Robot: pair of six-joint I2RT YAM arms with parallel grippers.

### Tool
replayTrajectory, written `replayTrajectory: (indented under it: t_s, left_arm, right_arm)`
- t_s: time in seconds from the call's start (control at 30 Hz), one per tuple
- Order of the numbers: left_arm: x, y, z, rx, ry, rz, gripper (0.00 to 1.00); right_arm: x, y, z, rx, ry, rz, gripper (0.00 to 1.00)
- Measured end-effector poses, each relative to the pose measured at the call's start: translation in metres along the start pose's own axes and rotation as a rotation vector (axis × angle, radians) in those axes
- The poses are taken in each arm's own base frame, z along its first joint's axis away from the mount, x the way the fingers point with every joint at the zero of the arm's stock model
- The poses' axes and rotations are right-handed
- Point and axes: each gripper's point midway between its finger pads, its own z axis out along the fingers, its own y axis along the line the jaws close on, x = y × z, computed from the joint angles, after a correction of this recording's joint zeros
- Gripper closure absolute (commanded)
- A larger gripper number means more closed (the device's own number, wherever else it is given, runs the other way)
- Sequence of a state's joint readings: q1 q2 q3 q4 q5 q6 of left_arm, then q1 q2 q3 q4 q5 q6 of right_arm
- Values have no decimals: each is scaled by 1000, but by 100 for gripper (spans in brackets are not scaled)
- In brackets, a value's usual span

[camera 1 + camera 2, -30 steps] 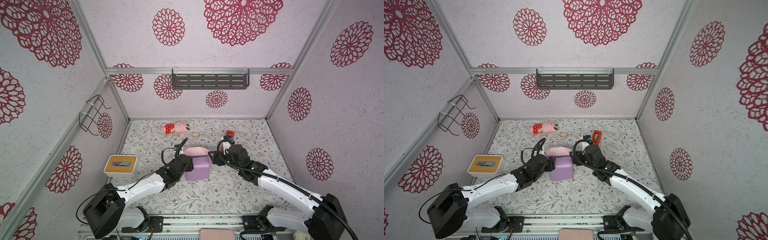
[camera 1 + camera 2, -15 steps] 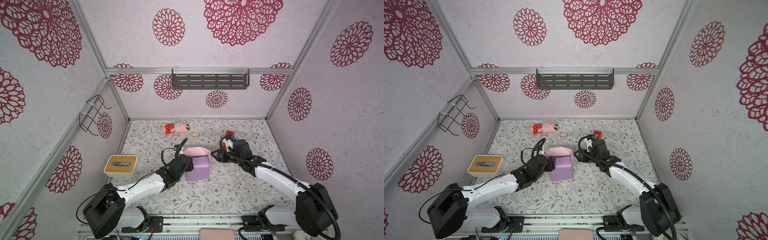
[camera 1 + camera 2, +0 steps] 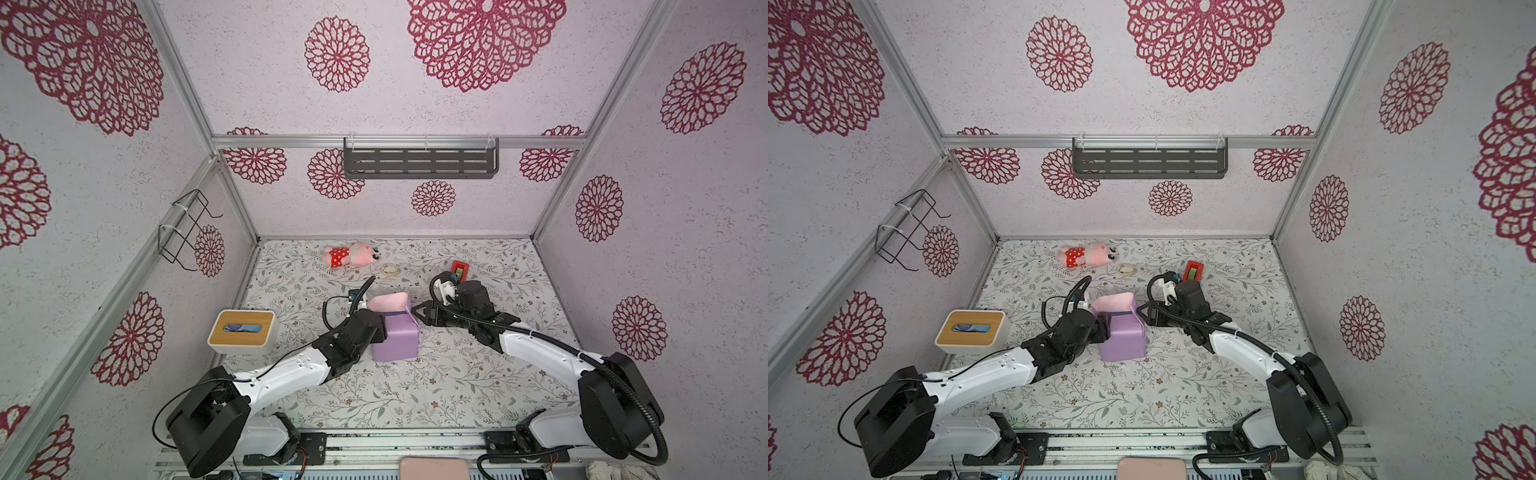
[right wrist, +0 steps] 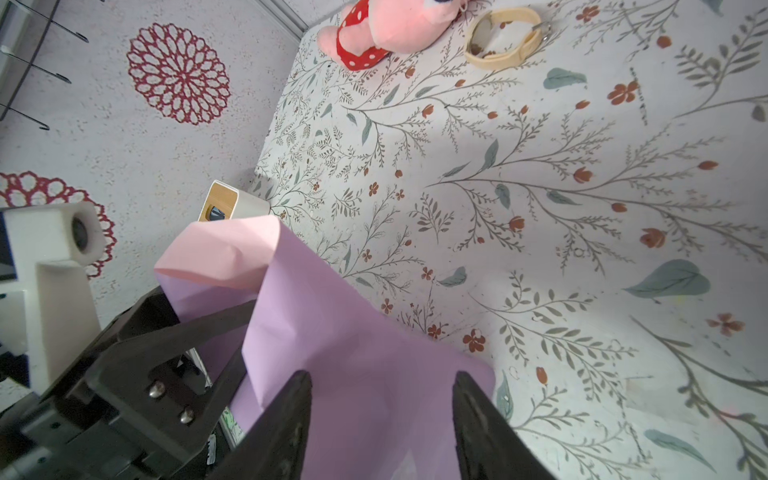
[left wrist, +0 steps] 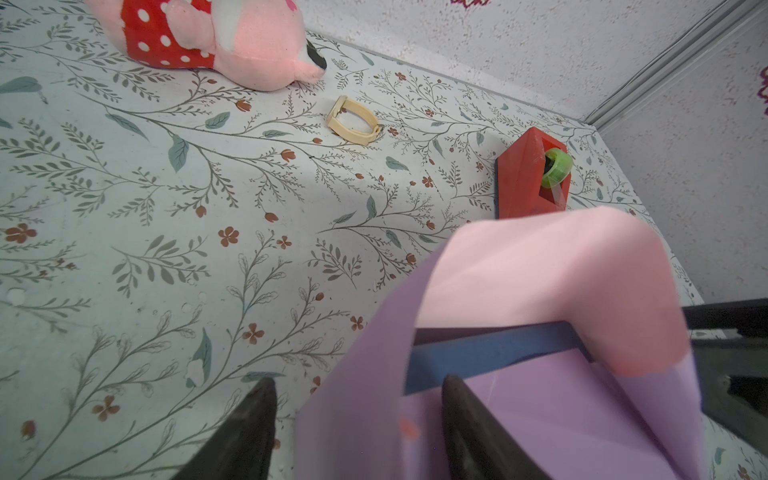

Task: Wrap the gift box in paper

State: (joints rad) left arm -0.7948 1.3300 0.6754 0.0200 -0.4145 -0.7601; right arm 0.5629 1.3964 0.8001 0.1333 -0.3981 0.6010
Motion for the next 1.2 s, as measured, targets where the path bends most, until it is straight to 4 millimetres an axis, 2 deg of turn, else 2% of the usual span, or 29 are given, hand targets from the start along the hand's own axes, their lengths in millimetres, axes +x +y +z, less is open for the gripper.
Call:
replayTrajectory:
  t_s: [0.43,1.2]
  left_arm:
    - [0,0,0,0,0,1,35]
    - [0,0,0,0,-1,1,34]
  right_arm:
    - [14,-10,19,15,47,14,41]
    - [4,-12,36,-6,0,29,42]
